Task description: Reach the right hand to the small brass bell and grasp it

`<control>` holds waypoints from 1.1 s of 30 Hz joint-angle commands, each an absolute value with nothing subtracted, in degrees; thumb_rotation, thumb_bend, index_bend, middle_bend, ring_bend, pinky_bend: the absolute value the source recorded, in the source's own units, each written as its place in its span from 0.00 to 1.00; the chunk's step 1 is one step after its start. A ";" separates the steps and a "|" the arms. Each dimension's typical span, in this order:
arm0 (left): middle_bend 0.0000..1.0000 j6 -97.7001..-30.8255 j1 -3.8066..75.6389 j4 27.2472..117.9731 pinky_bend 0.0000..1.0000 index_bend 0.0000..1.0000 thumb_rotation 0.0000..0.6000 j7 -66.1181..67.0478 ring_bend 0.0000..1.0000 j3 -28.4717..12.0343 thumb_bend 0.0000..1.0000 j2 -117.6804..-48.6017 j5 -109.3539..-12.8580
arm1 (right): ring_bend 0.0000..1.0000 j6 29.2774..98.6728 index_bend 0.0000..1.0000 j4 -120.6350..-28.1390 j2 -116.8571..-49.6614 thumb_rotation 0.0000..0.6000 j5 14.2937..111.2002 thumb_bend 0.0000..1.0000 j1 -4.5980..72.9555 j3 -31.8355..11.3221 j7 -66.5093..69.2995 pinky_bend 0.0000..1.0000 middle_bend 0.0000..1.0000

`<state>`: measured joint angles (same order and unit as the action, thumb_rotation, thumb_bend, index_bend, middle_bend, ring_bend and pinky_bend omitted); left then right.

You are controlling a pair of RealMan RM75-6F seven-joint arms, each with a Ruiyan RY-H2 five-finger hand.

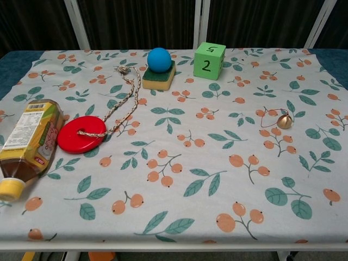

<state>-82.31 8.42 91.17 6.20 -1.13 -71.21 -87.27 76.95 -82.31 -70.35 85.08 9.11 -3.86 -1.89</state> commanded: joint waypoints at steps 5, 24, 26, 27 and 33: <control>0.00 -82.25 8.22 90.53 0.01 0.00 1.00 6.18 0.00 -1.01 0.00 -71.65 -86.90 | 0.00 64.12 0.00 -85.91 -70.80 1.00 84.66 0.11 20.62 -7.60 -9.04 0.00 0.00; 0.00 -81.08 8.23 86.62 0.01 0.00 1.00 2.11 0.00 -0.72 0.00 -72.78 -86.21 | 0.00 46.49 0.12 -85.52 -78.40 1.00 70.02 0.12 35.65 -10.15 -25.40 0.00 0.00; 0.00 -80.94 8.22 86.11 0.01 0.00 1.00 1.43 0.00 -0.71 0.00 -72.90 -86.08 | 0.00 46.46 0.16 -85.07 -79.02 1.00 68.65 0.12 36.20 -9.85 -26.71 0.00 0.00; 0.00 -80.92 8.22 85.91 0.01 0.00 1.00 1.20 0.00 -0.73 0.00 -72.96 -86.07 | 0.00 46.56 0.18 -84.97 -79.23 1.00 68.11 0.12 36.33 -9.73 -27.03 0.00 0.00; 0.00 -80.60 8.32 84.87 0.01 0.00 1.00 0.01 0.00 -0.71 0.00 -73.26 -86.03 | 0.00 47.24 0.30 -84.60 -79.59 1.00 66.44 0.12 36.70 -8.81 -26.99 0.00 0.00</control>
